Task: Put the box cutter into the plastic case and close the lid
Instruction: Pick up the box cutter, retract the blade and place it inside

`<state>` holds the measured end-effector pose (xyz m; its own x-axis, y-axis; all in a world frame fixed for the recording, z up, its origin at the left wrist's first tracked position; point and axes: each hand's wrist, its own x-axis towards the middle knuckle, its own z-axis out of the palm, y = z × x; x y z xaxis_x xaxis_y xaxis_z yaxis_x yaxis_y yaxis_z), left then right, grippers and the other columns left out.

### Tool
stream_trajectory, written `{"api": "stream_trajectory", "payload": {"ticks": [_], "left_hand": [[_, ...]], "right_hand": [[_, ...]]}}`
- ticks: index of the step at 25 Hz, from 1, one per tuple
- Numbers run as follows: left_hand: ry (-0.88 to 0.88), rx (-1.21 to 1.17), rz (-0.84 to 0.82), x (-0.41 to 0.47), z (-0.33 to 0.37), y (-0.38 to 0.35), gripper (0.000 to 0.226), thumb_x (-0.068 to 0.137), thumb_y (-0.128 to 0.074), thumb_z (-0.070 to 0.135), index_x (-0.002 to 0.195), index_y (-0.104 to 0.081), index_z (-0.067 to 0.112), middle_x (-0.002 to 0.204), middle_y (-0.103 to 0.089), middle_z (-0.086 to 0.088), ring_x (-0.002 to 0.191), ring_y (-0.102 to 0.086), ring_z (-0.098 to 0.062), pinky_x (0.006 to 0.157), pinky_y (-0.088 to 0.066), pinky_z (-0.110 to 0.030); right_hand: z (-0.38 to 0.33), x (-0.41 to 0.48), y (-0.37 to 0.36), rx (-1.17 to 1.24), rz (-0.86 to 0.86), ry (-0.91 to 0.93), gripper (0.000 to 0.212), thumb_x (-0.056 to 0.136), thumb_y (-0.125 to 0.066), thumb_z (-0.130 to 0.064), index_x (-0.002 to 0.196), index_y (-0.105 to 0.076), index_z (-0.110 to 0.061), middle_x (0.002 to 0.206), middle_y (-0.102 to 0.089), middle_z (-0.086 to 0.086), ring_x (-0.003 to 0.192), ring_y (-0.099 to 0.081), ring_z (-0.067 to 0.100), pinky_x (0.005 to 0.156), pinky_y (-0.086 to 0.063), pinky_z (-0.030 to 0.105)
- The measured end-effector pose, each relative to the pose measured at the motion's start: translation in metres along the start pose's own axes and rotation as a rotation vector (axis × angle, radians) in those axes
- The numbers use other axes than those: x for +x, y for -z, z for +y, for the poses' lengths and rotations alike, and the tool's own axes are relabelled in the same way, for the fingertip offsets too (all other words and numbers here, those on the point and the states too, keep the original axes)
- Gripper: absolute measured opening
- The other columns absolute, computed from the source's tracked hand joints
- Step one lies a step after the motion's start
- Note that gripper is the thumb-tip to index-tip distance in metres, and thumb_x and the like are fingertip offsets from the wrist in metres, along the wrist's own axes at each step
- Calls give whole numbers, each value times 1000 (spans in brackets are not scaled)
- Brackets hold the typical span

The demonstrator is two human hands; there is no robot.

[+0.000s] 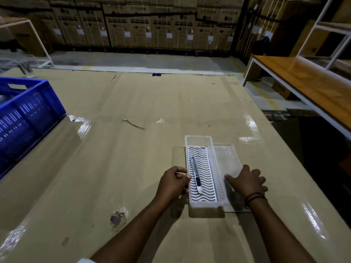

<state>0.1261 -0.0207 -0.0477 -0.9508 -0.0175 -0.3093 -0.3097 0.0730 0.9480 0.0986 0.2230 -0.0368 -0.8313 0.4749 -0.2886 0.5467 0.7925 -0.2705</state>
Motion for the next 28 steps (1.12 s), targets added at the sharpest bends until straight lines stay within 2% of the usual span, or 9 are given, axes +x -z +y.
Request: {"api": "stream_trajectory", "payload": {"ticks": [5,8,11,15,17,19,22,25,28], "left_hand": [[51,-25,-13,0,1,-1,22,97,-70,17,115,-68,3,104,-80,-19,91,-79,-36,65,-65,-34],[61,-41,-19,1,2,-1,23,97,-70,18,114,-68,3,103,-80,-18,93,-79,-37,75,-66,-43],[61,-37,-19,0,1,-1,22,97,-70,18,114,-68,5,103,-80,-17,92,-79,-36,74,-66,-42],[62,-15,-15,-2,2,-1,19,98,-69,20,113,-68,9,102,-80,-12,91,-80,-31,75,-67,-40],[67,-19,-7,-1,1,-2,17,97,-70,19,111,-69,10,102,-80,-13,90,-80,-32,77,-66,-43],[64,-15,5,0,0,-3,14,97,-70,19,108,-69,11,99,-80,-13,81,-79,-29,71,-65,-40],[63,-28,19,1,0,-5,3,96,-69,17,97,-69,15,94,-80,-14,70,-75,-22,60,-61,-32],[70,-39,36,4,-2,-6,6,95,-68,13,91,-70,16,87,-78,-13,71,-74,-26,65,-60,-36],[59,-38,43,4,-2,-7,8,95,-70,14,88,-70,18,82,-76,-9,71,-73,-26,64,-59,-34]], "right_hand": [[-1,1,-7,-44,21,-6,78,71,-72,-61,129,-44,-16,136,-41,22,127,-39,44,104,-37,56],[-7,2,-7,3,0,2,74,73,-73,-53,129,-44,-15,134,-40,22,126,-40,44,104,-38,56],[-10,-2,-7,-4,23,21,63,78,-69,-44,128,-46,-15,133,-41,20,124,-40,44,103,-37,56],[-22,-13,-1,55,304,241,51,83,-67,-35,129,-57,-17,129,-52,16,119,-46,41,100,-40,52],[-35,-18,1,104,448,403,42,82,-66,-30,122,-64,-17,118,-62,14,109,-54,39,92,-48,48],[-51,-25,-1,87,494,572,35,81,-64,-27,115,-68,-18,103,-69,10,97,-59,34,84,-52,44],[-75,-43,-11,-80,411,728,27,81,-62,-32,105,-72,-24,92,-73,3,94,-60,31,81,-48,41],[-88,-51,-29,-275,231,742,28,86,-59,-41,106,-74,-28,102,-73,-2,109,-55,29,90,-37,41],[-88,-49,-40,-376,213,733,23,85,-58,-35,100,-75,-29,98,-71,-2,107,-54,28,89,-33,42]]}}
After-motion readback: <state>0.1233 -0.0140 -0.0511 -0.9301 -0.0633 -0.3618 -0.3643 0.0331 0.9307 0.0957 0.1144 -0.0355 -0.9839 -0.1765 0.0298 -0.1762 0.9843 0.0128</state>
